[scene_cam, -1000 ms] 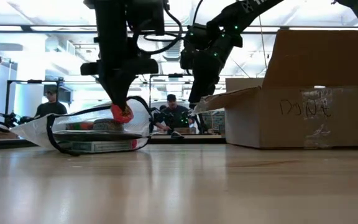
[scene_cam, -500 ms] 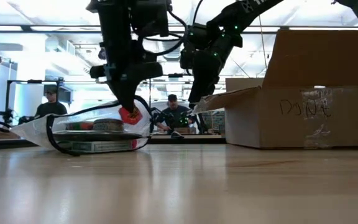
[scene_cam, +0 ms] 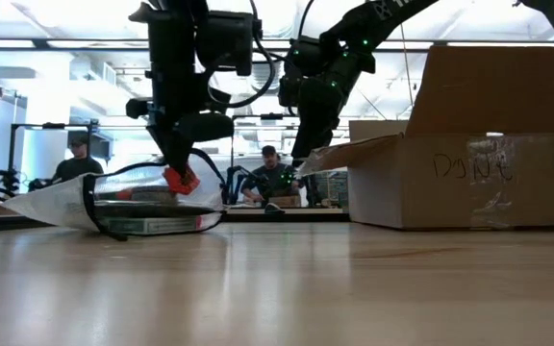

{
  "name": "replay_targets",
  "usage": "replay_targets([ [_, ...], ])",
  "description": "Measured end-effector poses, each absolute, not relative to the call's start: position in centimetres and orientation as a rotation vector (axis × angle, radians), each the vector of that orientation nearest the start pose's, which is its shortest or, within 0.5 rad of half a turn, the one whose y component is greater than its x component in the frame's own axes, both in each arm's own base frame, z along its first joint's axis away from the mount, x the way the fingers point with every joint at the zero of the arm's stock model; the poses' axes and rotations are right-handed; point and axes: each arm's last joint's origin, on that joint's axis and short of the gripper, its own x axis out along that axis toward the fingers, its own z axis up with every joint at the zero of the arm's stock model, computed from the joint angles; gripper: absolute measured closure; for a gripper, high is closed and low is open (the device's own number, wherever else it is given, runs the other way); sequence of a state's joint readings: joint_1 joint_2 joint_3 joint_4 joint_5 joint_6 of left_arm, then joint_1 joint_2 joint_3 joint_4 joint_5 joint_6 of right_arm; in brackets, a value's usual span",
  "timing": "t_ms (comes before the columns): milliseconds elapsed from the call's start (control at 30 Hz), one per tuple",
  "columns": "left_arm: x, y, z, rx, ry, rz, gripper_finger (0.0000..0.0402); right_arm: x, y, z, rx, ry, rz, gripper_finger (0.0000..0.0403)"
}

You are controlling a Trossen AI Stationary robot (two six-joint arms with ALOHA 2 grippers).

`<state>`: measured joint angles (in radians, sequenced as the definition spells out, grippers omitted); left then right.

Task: Unpack boxes

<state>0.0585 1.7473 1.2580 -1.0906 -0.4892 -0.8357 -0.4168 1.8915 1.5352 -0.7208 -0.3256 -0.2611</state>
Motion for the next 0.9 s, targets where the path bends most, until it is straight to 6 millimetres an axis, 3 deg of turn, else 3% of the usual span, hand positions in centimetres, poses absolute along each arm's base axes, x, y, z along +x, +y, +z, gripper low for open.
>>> replay_targets([
  [200,30.8,3.2,20.6,-0.306,1.255,1.026,0.0363,36.9,-15.3,24.1,0.154,1.000,0.048,0.0204],
  [667,30.8,3.2,20.5,-0.337,1.262,1.016,0.0227,36.8,-15.3,24.1,0.156,1.002,0.047,0.0204],
  [900,31.2,3.2,21.8,-0.363,1.221,0.996,0.0187,36.8,-15.3,24.1,0.156,1.003,0.047,0.0204],
])
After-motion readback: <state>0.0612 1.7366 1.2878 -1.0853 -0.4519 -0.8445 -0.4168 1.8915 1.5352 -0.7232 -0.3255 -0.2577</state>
